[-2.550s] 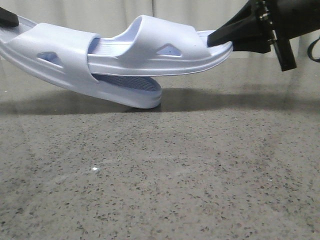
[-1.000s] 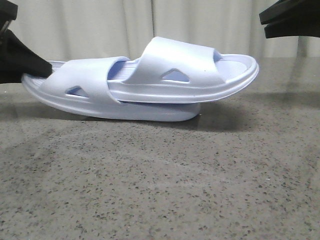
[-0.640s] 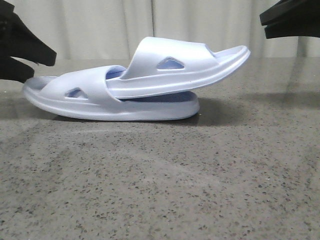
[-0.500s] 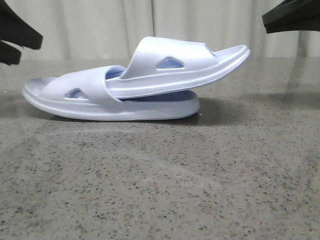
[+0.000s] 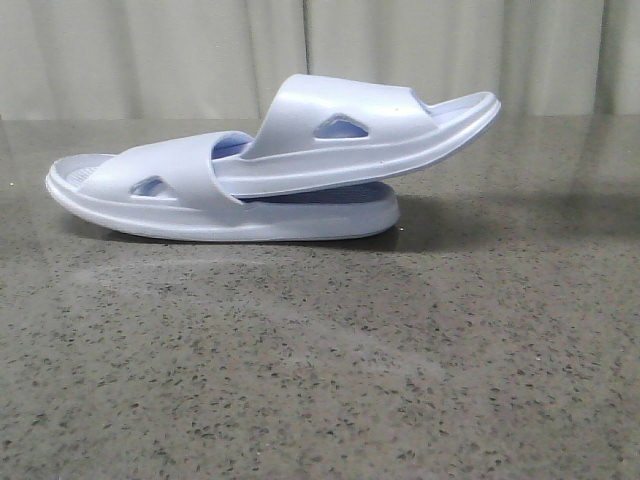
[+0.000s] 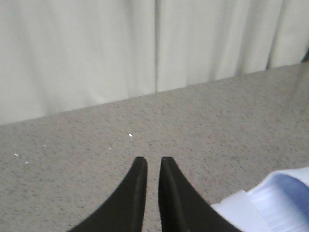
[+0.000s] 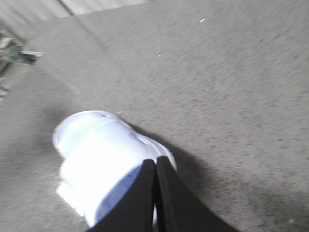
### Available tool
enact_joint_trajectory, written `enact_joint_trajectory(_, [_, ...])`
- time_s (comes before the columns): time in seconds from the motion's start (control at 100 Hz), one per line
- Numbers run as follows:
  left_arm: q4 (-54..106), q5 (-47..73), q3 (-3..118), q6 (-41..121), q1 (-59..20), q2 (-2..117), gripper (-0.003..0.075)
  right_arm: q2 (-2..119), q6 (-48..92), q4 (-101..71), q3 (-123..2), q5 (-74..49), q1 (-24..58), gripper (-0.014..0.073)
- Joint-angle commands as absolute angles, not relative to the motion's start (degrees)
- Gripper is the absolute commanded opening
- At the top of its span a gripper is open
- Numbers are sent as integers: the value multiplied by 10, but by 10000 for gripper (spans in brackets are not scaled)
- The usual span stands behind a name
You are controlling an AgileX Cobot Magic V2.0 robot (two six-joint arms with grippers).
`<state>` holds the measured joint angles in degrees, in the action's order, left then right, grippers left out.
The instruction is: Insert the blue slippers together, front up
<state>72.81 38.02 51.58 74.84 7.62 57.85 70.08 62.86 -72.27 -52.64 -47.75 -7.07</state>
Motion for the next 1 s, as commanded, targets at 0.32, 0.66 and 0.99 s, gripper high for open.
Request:
enact_joint_trajectory(0.32, [742, 203, 370, 752, -17, 428, 15, 409, 631, -717, -321, -108, 126, -78])
enact_joint_trajectory(0.66, [810, 182, 212, 752, -24, 262, 15, 221, 631, -722, -140, -79, 149, -78])
enact_joint_trajectory(0.99, [848, 177, 178, 752, -24, 194, 15, 202, 631, -762, -96, -121, 149, -79])
